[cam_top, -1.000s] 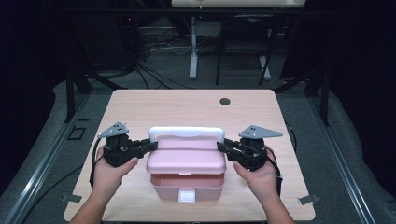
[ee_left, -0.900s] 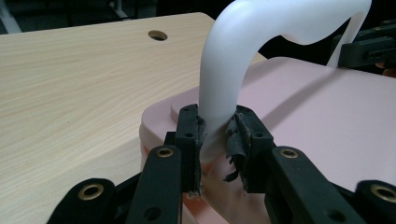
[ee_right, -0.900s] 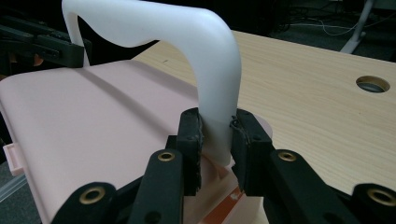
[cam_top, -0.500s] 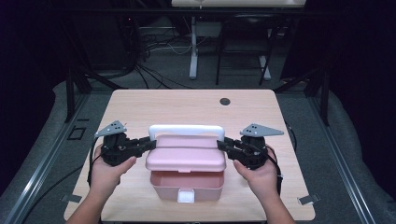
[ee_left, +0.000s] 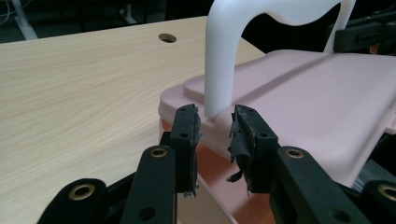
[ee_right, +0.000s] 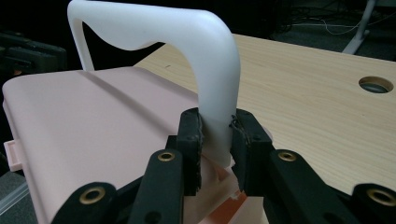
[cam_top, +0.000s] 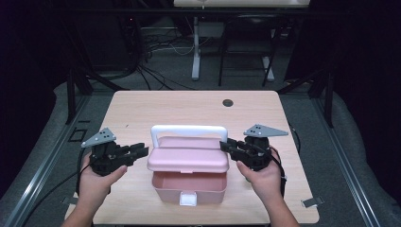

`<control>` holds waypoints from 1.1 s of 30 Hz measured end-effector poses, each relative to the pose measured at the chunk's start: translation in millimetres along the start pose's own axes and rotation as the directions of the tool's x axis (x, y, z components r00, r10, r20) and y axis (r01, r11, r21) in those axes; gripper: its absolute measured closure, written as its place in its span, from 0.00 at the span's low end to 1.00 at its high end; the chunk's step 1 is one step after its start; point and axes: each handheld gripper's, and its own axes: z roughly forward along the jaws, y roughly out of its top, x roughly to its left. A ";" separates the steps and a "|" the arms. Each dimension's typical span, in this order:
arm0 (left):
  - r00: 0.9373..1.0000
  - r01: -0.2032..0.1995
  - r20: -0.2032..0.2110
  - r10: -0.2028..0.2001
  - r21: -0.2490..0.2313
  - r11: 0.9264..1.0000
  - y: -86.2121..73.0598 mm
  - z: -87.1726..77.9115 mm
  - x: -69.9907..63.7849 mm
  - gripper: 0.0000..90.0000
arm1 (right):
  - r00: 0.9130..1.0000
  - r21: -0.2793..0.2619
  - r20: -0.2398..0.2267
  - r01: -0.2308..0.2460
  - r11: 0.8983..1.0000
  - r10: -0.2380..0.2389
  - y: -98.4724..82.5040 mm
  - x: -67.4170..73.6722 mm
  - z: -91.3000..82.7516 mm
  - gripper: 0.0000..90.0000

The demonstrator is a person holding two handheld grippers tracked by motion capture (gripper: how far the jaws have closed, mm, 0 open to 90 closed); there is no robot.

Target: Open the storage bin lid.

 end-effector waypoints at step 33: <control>0.999 -0.022 0.040 0.022 0.015 1.000 -37.5 1.1 -19.9 0.78 | 1.000 0.002 0.004 -0.006 1.000 0.006 0.4 -0.3 0.6 0.82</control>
